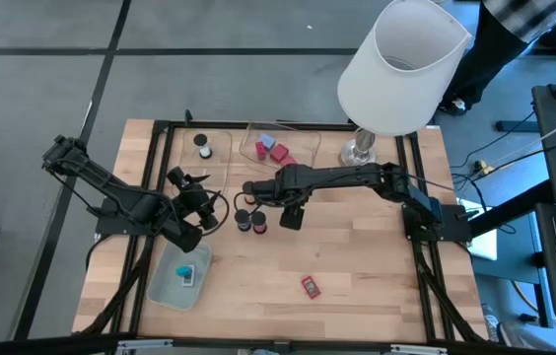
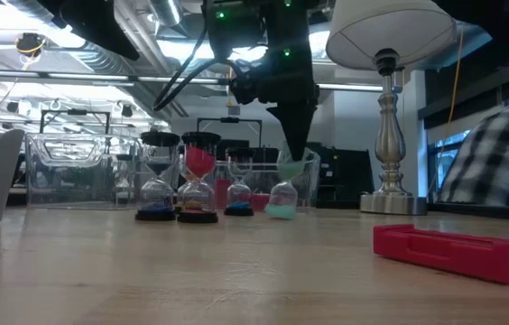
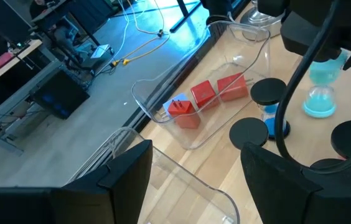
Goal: Pick & Place Office items
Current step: Move the light blue hourglass from the bottom right to the center of the table, then put the red charger adapter into the right transparent bin
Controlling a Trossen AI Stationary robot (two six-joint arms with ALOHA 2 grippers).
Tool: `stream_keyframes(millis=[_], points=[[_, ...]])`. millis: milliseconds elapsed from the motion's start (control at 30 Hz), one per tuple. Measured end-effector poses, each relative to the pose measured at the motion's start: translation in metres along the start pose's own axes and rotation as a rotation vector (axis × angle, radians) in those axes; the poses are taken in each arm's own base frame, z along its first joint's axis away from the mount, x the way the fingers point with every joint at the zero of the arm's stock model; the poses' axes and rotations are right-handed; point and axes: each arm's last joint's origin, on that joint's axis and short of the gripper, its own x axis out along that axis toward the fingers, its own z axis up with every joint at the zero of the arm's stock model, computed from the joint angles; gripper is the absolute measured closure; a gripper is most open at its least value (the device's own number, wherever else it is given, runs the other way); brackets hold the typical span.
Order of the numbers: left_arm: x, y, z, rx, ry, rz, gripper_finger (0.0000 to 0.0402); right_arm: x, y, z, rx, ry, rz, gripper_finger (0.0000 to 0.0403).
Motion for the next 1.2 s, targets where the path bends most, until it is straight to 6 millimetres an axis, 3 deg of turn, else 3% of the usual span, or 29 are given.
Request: stream_keyframes(millis=[467, 633, 800, 1000, 1200], points=[[0.000, 0.000, 0.000, 0.000, 0.000, 0.000, 0.0160, -0.004, 0.000, 0.002, 0.055, -0.024, 0.036, 0.0119], [0.000, 0.000, 0.000, 0.000, 0.000, 0.001, 0.0160, -0.030, -0.001, -0.007, 0.079, 0.013, 0.058, 0.0106], [0.000, 0.000, 0.000, -0.001, 0.000, 0.000, 0.0160, -0.071, 0.008, -0.016, 0.095, -0.122, 0.099, 0.0112], [0.000, -0.001, 0.000, 0.001, 0.006, -0.004, 0.0160, -0.099, 0.033, -0.038, 0.148, -0.194, 0.109, 0.0121], [0.002, -0.005, -0.002, 0.013, 0.029, -0.017, 0.0160, -0.104, 0.081, -0.062, 0.241, -0.219, 0.088, 0.0123]])
